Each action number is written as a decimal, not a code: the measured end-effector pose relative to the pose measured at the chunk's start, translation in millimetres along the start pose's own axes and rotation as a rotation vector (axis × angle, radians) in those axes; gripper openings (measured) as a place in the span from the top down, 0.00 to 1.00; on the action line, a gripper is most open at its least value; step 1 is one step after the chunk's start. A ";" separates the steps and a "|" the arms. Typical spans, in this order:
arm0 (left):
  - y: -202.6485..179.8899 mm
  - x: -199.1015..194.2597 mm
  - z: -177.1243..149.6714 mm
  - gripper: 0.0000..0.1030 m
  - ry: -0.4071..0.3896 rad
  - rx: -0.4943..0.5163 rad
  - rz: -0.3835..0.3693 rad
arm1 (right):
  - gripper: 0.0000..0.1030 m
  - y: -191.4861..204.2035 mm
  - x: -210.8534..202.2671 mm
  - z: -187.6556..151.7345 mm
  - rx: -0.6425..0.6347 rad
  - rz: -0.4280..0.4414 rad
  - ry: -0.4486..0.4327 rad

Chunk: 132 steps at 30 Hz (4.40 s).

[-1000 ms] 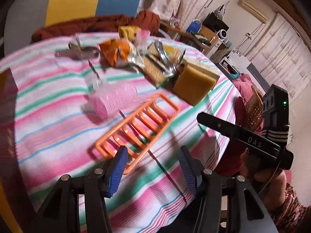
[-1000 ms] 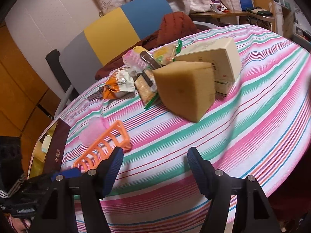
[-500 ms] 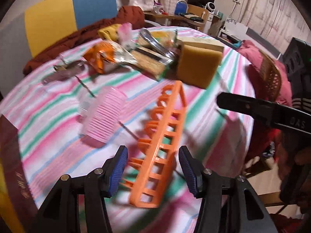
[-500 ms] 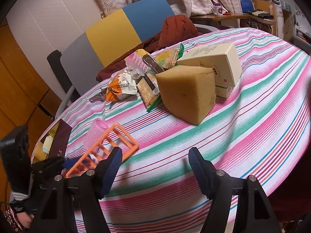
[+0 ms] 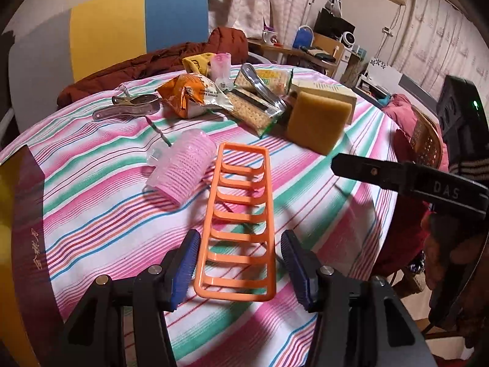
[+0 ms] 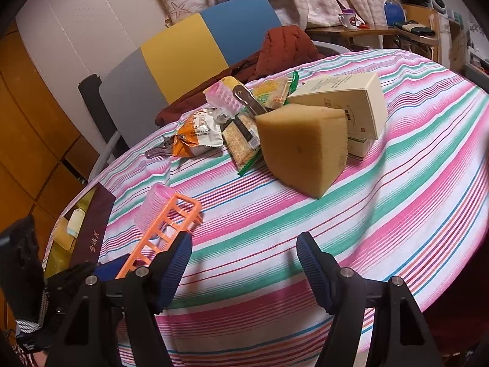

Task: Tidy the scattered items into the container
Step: 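Grasp the pink hair roller with the right tool while the left tool holds the rack, then carry the rack and roller into the gold tray and open both tools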

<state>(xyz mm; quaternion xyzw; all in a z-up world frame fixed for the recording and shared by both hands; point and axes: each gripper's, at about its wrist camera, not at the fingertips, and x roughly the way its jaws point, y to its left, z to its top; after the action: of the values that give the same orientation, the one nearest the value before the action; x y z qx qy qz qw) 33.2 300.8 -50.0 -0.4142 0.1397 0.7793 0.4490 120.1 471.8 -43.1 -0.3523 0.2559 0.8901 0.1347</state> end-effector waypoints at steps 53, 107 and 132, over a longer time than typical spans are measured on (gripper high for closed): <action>3.9 -1.3 -17.6 0.52 0.013 0.020 0.086 | 0.60 107.8 137.4 62.8 -0.239 0.081 0.257; 281.1 -52.3 -18.5 0.52 0.033 -0.619 0.184 | 0.65 310.3 169.0 39.4 -0.400 0.268 0.226; 260.7 -71.9 -51.3 0.42 0.087 -0.710 0.239 | 0.43 300.2 144.9 26.1 -0.211 0.428 0.232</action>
<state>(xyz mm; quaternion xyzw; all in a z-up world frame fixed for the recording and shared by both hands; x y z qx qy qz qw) -134.5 83.2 -66.5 -0.5574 -0.0730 0.8078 0.1772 -124.3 244.8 -19.5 -0.4019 0.2439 0.8738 -0.1245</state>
